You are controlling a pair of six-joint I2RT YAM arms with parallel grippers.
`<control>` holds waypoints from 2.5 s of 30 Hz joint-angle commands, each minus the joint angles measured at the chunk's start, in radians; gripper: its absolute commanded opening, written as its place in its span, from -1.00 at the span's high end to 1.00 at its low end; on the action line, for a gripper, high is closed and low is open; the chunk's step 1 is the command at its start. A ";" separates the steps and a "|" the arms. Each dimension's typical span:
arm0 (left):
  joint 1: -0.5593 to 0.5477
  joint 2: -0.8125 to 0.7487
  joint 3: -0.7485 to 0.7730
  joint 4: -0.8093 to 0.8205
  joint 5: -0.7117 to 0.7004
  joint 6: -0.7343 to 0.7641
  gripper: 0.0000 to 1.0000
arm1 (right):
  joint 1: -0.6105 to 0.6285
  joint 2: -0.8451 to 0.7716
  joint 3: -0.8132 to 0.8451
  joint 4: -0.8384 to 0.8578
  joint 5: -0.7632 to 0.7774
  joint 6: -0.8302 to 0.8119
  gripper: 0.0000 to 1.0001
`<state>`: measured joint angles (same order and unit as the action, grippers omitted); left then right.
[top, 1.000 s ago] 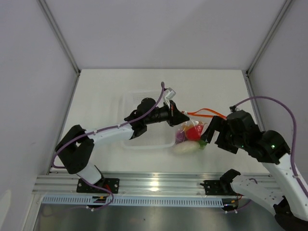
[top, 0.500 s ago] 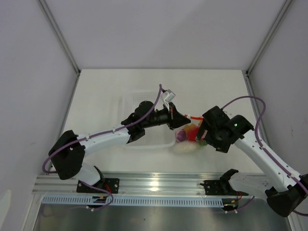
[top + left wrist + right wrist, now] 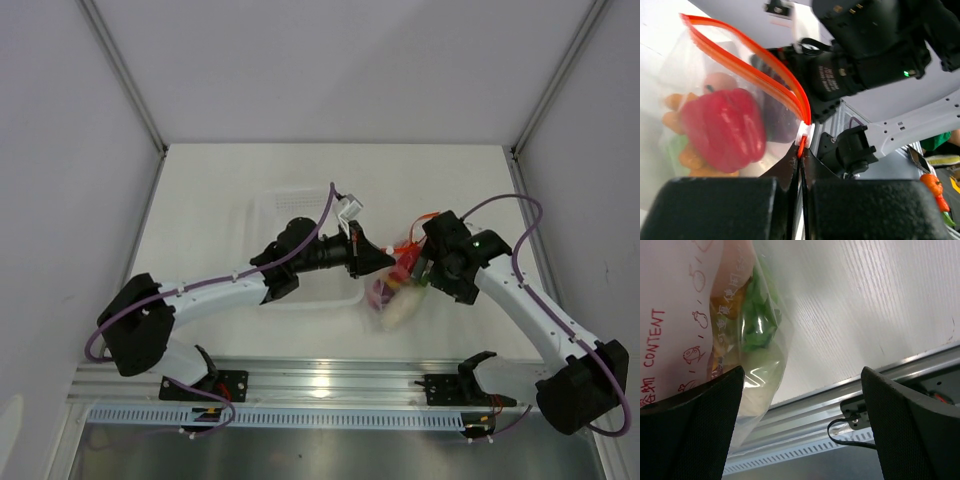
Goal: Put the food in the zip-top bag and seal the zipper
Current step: Zip the zipper food storage bag at the center of the board.
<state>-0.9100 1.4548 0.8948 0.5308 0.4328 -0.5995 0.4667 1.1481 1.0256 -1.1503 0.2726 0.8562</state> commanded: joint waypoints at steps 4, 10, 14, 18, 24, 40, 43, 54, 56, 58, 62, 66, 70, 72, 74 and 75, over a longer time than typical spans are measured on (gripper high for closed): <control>-0.062 0.030 -0.008 0.156 0.038 -0.065 0.99 | -0.010 0.035 0.079 0.147 -0.003 -0.121 -0.99; -0.105 0.038 -0.029 0.216 0.006 -0.077 0.99 | -0.036 0.030 0.050 0.074 0.030 -0.092 -0.99; -0.119 0.056 -0.040 0.248 0.001 -0.092 0.99 | -0.100 -0.008 0.021 0.112 -0.028 -0.138 -0.99; -0.128 0.082 -0.039 0.278 0.004 -0.114 0.99 | -0.128 -0.030 0.045 0.185 -0.114 -0.195 -0.99; -0.132 0.047 0.002 0.128 -0.131 -0.149 0.99 | -0.120 -0.094 0.126 0.020 -0.110 -0.197 -0.99; -0.154 0.019 0.386 -0.561 -0.684 -0.332 0.99 | 0.163 -0.228 0.283 -0.046 -0.153 -0.310 -0.99; -0.161 0.026 0.409 -0.589 -0.695 -0.358 0.99 | 0.231 -0.241 0.265 0.050 -0.101 -0.336 -0.99; -0.161 0.027 0.415 -0.623 -0.661 -0.431 0.99 | 0.337 -0.283 0.070 0.418 0.126 -0.433 -0.76; -0.161 0.029 0.412 -0.623 -0.654 -0.442 0.99 | 0.371 -0.284 0.035 0.493 0.151 -0.462 -0.76; -0.161 0.024 0.401 -0.618 -0.646 -0.454 0.99 | 0.380 -0.274 0.022 0.526 0.169 -0.471 -0.76; -0.161 0.018 0.380 -0.604 -0.637 -0.476 0.99 | 0.386 -0.264 -0.012 0.618 0.208 -0.483 -0.75; -0.159 0.012 0.362 -0.592 -0.623 -0.497 0.99 | 0.386 -0.246 -0.056 0.686 0.273 -0.487 -0.67; -0.159 0.006 0.355 -0.586 -0.620 -0.510 0.99 | 0.388 -0.218 -0.094 0.750 0.304 -0.482 -0.61; -0.155 0.001 0.337 -0.571 -0.614 -0.522 0.99 | 0.391 -0.220 -0.113 0.788 0.290 -0.497 -0.58; -0.152 0.003 0.328 -0.558 -0.599 -0.536 0.99 | 0.391 -0.211 -0.130 0.822 0.287 -0.514 -0.56; -0.148 0.004 0.329 -0.558 -0.595 -0.540 0.99 | 0.391 -0.208 -0.136 0.837 0.278 -0.525 -0.56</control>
<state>-1.0443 1.4807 1.2331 -0.0811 -0.2348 -1.0935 0.8486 0.9260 0.8986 -0.4858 0.5331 0.3557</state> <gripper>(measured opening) 0.003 0.781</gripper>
